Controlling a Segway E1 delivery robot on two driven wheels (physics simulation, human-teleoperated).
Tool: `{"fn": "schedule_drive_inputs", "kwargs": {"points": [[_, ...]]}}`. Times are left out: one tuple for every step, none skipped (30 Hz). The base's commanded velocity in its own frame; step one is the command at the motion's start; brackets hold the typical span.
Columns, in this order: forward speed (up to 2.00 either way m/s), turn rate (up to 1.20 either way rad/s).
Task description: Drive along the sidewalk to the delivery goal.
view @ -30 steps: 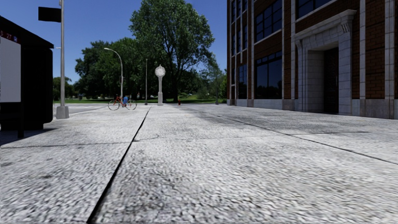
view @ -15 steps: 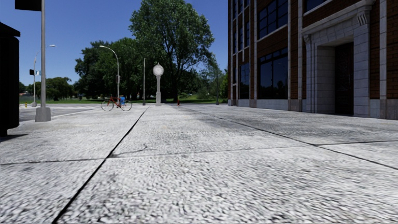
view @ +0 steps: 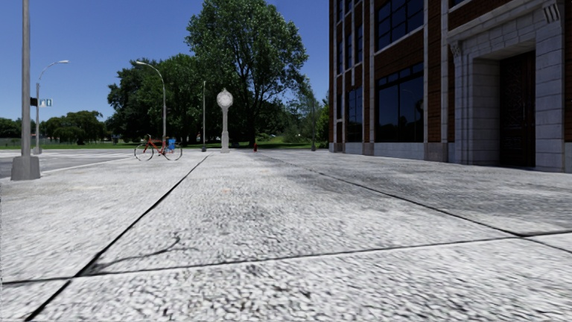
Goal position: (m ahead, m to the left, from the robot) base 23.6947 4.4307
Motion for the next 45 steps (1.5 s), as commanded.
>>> {"fn": "schedule_drive_inputs", "kwargs": {"points": [[2.00,0.00],[2.00,0.00],[2.00,0.00],[2.00,0.00],[2.00,0.00],[2.00,0.00],[2.00,0.00],[2.00,0.00],[2.00,0.00],[2.00,0.00],[2.00,0.00],[2.00,0.00],[2.00,0.00],[2.00,0.00],[2.00,0.00],[2.00,0.00],[2.00,0.00],[2.00,0.00],[2.00,0.00],[2.00,0.00],[2.00,0.00],[2.00,0.00],[2.00,0.00],[2.00,0.00],[2.00,0.00],[2.00,0.00],[2.00,0.00],[2.00,0.00],[2.00,0.00],[2.00,0.00],[2.00,0.00],[2.00,0.00],[2.00,0.00],[2.00,0.00],[2.00,0.00],[2.00,0.00],[2.00,0.00],[2.00,0.00],[2.00,0.00],[2.00,0.00],[2.00,0.00],[2.00,0.00],[2.00,0.06],[2.00,0.15],[2.00,0.23]]}}
